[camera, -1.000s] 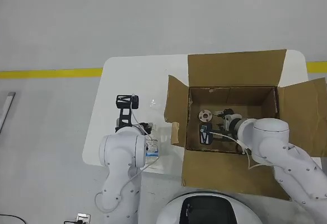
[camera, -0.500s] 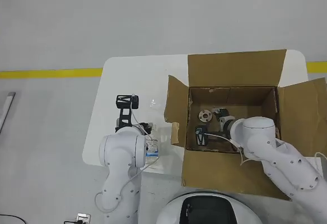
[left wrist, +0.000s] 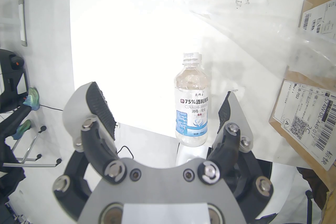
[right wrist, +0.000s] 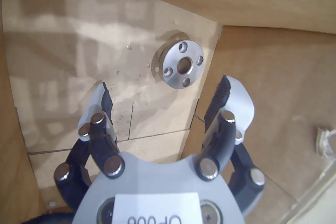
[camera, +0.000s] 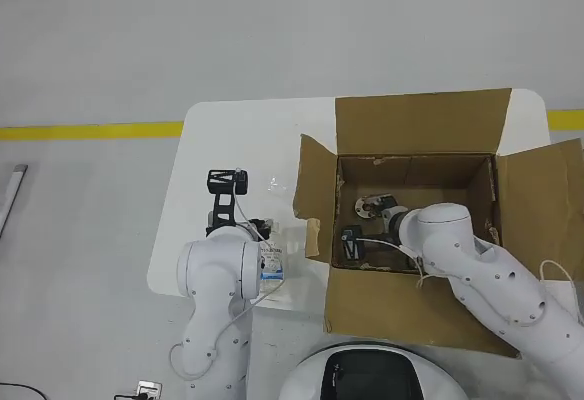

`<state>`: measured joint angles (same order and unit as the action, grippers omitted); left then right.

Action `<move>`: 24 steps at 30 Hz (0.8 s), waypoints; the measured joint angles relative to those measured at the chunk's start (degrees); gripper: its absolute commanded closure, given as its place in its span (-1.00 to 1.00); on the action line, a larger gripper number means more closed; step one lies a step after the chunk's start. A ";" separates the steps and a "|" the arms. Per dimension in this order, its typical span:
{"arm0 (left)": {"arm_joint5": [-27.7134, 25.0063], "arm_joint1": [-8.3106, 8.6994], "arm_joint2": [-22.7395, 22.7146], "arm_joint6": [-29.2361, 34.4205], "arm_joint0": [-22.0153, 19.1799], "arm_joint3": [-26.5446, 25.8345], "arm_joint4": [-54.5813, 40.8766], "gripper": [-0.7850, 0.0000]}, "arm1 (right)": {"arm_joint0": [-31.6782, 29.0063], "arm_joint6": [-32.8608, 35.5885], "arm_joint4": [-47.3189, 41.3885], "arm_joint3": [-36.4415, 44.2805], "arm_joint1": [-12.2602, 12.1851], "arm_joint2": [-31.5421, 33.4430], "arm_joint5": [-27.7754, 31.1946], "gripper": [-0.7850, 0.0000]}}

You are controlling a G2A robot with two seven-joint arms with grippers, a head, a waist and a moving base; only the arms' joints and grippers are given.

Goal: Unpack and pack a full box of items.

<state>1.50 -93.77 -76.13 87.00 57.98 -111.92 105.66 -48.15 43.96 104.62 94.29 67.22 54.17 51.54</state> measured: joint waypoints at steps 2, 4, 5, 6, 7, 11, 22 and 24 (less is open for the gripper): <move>0.00 0.00 0.00 0.00 0.00 0.00 0.00 -1.00 | 0.40 -0.16 0.25 -0.60 0.18 -0.55 -0.01 -1.00; 0.00 0.00 0.00 0.00 0.00 0.00 0.00 -1.00 | 0.67 -0.30 0.47 -1.06 0.31 -0.92 -0.05 -1.00; 0.00 0.00 0.00 0.00 0.00 0.00 0.00 -1.00 | 0.82 -0.41 0.61 -1.34 0.39 -1.16 -0.06 -1.00; 0.00 0.00 0.00 0.00 0.00 0.00 0.00 -1.00 | 0.93 -0.50 0.72 -1.52 0.45 -1.33 -0.03 -1.00; 0.00 0.00 0.00 0.00 0.00 0.00 0.00 -1.00 | 1.04 -0.58 0.86 -1.71 0.50 -1.49 0.00 -1.00; 0.00 0.00 0.00 0.00 0.00 0.00 0.00 -1.00 | 1.55 -1.13 1.33 -2.73 0.76 -2.13 0.17 -1.00; 0.00 0.00 0.00 0.00 0.00 0.00 0.00 -1.00 | 2.70 -1.93 1.98 -5.10 1.34 -3.20 0.98 -1.00; 0.00 0.00 0.00 0.00 0.00 0.00 0.00 -1.00 | 2.88 -1.99 2.03 -5.49 1.46 -3.34 1.01 -1.00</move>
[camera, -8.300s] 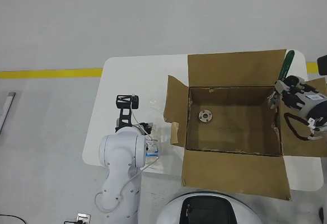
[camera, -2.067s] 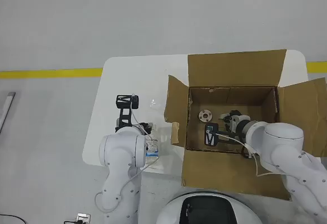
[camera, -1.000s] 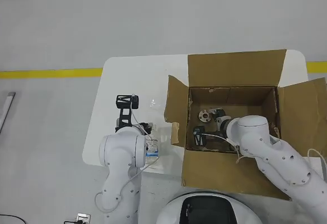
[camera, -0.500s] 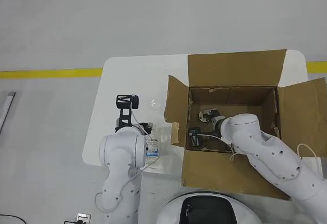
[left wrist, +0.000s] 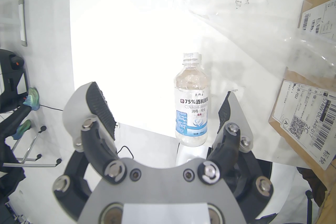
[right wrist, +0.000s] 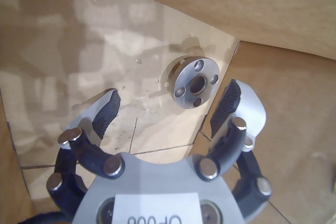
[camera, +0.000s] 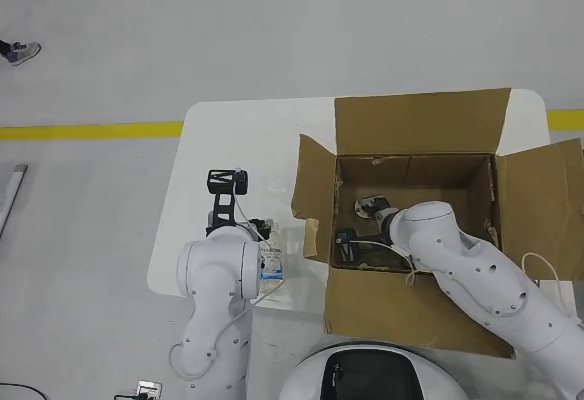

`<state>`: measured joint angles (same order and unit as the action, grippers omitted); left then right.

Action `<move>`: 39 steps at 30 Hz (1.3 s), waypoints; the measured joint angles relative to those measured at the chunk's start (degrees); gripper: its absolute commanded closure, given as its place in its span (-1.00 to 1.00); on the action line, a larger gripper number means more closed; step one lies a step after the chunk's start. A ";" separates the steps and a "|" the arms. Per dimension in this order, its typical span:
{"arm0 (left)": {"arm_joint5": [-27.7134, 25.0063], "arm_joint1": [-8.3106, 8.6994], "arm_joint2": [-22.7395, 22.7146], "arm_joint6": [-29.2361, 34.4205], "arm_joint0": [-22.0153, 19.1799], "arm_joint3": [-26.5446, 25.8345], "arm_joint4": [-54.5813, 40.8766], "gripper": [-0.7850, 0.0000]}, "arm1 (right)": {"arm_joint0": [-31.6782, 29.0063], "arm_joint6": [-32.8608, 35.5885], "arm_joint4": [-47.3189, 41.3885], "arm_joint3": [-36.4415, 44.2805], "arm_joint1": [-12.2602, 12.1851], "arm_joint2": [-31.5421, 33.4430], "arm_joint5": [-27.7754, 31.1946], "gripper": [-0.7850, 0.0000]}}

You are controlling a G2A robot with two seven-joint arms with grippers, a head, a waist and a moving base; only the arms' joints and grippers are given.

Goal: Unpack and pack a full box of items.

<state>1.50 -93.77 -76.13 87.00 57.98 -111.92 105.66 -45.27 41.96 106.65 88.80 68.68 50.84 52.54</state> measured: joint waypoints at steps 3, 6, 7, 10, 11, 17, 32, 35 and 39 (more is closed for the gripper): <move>0.00 0.00 0.00 0.00 0.00 0.00 0.00 -1.00 | 0.19 -0.01 -0.01 -0.36 0.15 -0.08 0.01 -0.96; 0.00 0.00 0.00 0.00 0.00 0.00 0.00 -1.00 | 0.37 0.02 0.03 -0.38 0.28 -0.11 -0.01 -0.64; 0.00 0.00 0.00 0.00 0.00 0.00 0.00 -1.00 | 0.40 0.06 0.05 -0.39 0.31 -0.08 -0.03 -0.51; 0.00 0.00 0.00 0.00 0.00 0.00 0.00 -1.00 | 0.42 0.20 0.13 -0.57 0.38 0.10 0.01 -0.12; 0.00 0.00 0.00 0.00 0.00 0.00 0.00 -1.00 | 0.42 0.23 0.22 -0.61 0.40 0.14 0.09 0.02; 0.00 0.00 0.00 0.00 0.00 0.00 0.00 -1.00 | 0.14 0.50 0.64 0.04 0.47 0.33 0.51 0.30; 0.00 0.00 0.00 0.00 0.00 0.00 0.00 -1.00 | -2.59 2.73 1.04 4.47 -0.09 3.54 2.06 1.00; 0.00 0.00 0.00 0.00 0.00 0.00 0.00 -1.00 | -3.61 3.79 0.72 6.20 -0.33 4.90 2.53 1.00; 0.00 0.00 0.00 0.00 0.00 0.00 0.00 -1.00 | -5.35 5.22 -0.23 8.66 -0.66 7.01 2.52 1.00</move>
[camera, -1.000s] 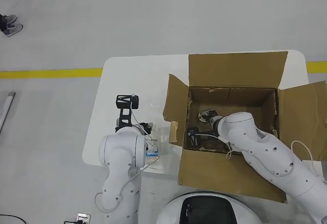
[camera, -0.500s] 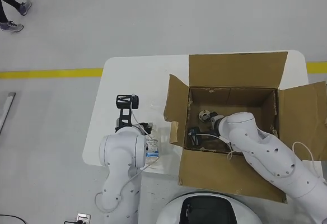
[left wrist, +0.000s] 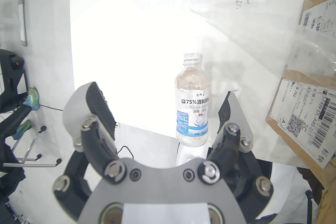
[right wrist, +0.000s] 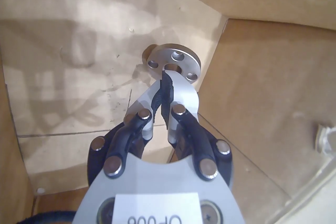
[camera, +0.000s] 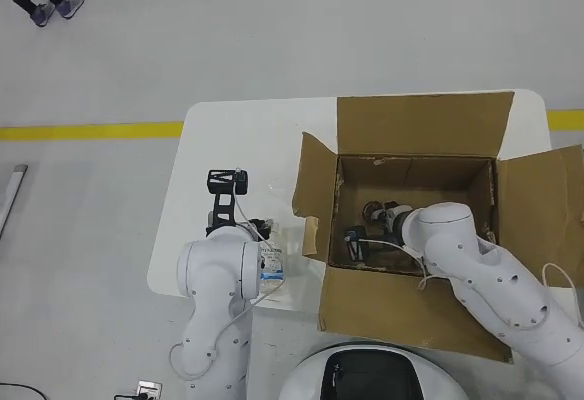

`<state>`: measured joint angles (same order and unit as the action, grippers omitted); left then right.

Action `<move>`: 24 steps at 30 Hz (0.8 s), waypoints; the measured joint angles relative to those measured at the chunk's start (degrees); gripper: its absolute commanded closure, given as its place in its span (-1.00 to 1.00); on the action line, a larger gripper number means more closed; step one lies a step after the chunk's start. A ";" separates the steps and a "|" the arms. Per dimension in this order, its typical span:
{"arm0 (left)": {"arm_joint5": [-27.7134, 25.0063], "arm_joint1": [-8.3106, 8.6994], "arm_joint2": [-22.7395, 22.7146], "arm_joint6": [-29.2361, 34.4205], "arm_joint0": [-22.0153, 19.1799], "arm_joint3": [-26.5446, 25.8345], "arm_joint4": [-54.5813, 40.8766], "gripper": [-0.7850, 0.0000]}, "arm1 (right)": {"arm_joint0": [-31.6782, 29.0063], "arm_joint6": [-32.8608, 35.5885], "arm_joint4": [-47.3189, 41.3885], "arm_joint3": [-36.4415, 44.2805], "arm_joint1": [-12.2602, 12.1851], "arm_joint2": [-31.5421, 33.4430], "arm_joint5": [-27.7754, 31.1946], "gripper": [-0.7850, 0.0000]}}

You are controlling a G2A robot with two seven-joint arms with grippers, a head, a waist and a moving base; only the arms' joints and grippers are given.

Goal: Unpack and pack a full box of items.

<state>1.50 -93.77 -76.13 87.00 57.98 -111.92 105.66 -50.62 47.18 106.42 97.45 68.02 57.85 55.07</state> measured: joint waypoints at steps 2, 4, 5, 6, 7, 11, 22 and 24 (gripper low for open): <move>0.00 0.00 0.00 0.00 0.00 0.00 0.00 -1.00 | -1.11 0.91 -0.96 1.38 -0.17 1.26 -0.07 1.00; 0.00 0.00 0.00 0.00 0.00 0.00 0.00 -1.00 | -2.03 1.70 -1.66 2.59 -0.32 2.22 0.08 1.00; 0.00 0.00 0.00 0.00 0.00 0.00 0.00 -1.00 | -2.65 2.04 -1.83 3.33 -0.44 2.75 0.04 1.00; 0.00 0.00 0.00 0.00 0.00 0.00 0.00 -1.00 | -3.11 2.14 -1.87 3.87 -0.55 3.11 -0.03 1.00; 0.00 0.00 0.00 0.00 0.00 0.00 0.00 -1.00 | -3.56 2.21 -1.91 4.41 -0.66 3.48 -0.12 1.00; 0.00 0.00 0.00 0.00 0.00 0.00 0.00 -1.00 | -5.81 3.40 -3.67 8.00 -1.07 5.79 -1.38 0.49; 0.00 0.00 0.00 0.00 0.00 0.00 0.00 -1.00 | -12.25 1.30 -14.70 16.78 -0.71 13.53 -19.91 0.55; 0.00 0.00 0.00 0.00 0.00 0.00 0.00 -1.00 | -13.39 1.90 -16.59 17.70 -0.63 14.54 -23.10 0.35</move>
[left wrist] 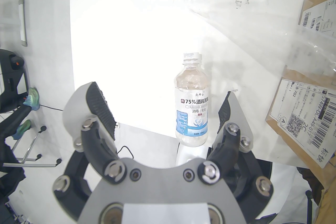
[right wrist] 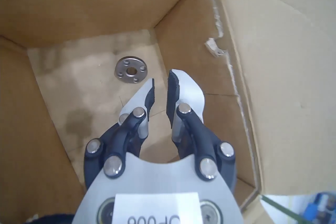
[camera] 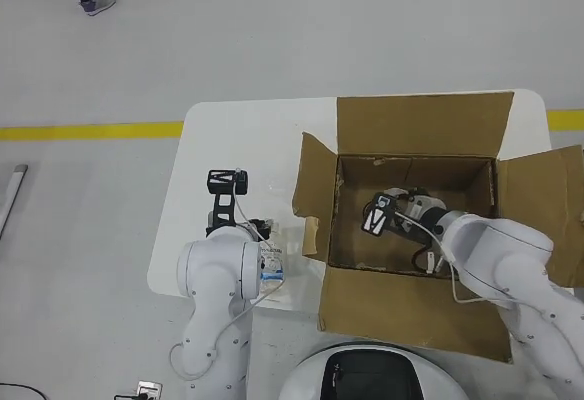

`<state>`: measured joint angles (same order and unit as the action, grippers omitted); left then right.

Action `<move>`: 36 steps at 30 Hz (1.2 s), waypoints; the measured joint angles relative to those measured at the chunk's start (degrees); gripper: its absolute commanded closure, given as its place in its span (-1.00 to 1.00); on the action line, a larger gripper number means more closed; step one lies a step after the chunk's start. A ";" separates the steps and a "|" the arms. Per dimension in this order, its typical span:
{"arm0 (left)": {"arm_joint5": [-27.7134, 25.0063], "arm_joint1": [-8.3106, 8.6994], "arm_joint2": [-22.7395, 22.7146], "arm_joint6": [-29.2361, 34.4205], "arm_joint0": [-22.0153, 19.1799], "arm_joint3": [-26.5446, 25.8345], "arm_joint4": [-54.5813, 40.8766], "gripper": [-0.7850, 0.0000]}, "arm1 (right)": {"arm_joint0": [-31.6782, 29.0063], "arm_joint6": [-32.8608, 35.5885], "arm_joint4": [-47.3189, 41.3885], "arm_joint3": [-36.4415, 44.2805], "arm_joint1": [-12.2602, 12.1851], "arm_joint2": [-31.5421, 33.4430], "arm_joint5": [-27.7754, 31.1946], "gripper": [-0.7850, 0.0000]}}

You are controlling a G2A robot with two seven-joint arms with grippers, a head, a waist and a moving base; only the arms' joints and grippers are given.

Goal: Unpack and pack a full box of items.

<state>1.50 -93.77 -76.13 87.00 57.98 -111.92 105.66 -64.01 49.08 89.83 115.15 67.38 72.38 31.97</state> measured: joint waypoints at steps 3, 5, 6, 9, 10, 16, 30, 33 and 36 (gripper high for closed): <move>0.00 0.00 0.00 0.00 0.00 0.00 0.00 -1.00 | -0.85 2.99 -1.89 1.05 0.05 0.24 -1.61 -1.00; 0.00 0.00 0.00 0.00 0.00 0.00 0.00 -1.00 | -0.91 4.21 -2.41 1.22 0.06 0.07 -1.37 -1.00; 0.00 0.00 0.00 0.00 0.00 0.00 0.00 -1.00 | -0.90 4.22 -2.41 1.22 0.06 0.07 -1.34 -1.00; 0.00 0.00 0.00 0.00 0.00 0.00 0.00 -1.00 | -0.88 4.10 -2.34 1.19 0.06 0.08 -1.34 -1.00; 0.00 0.00 0.00 0.00 0.00 0.00 0.00 -1.00 | -0.88 4.09 -2.34 1.19 0.06 0.08 -1.34 -1.00; 0.00 0.00 0.00 0.00 0.00 0.00 0.00 -1.00 | -1.45 2.71 -1.33 1.51 0.00 0.28 -1.98 -1.00; 0.00 0.00 0.00 0.00 0.00 0.00 0.00 -1.00 | 4.75 7.31 -9.22 -9.01 1.39 -5.09 -6.16 -1.00; 0.00 0.00 0.00 0.00 0.00 0.00 0.00 -1.00 | 6.76 7.24 -10.49 -11.62 1.76 -6.47 -6.66 -1.00; 0.00 0.00 0.00 0.00 0.00 0.00 0.00 -1.00 | 8.75 7.03 -11.75 -14.44 2.12 -7.76 -6.82 -1.00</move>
<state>1.50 -93.77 -76.13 87.00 57.98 -111.92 105.66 -55.25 56.11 78.09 100.71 69.50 64.62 25.15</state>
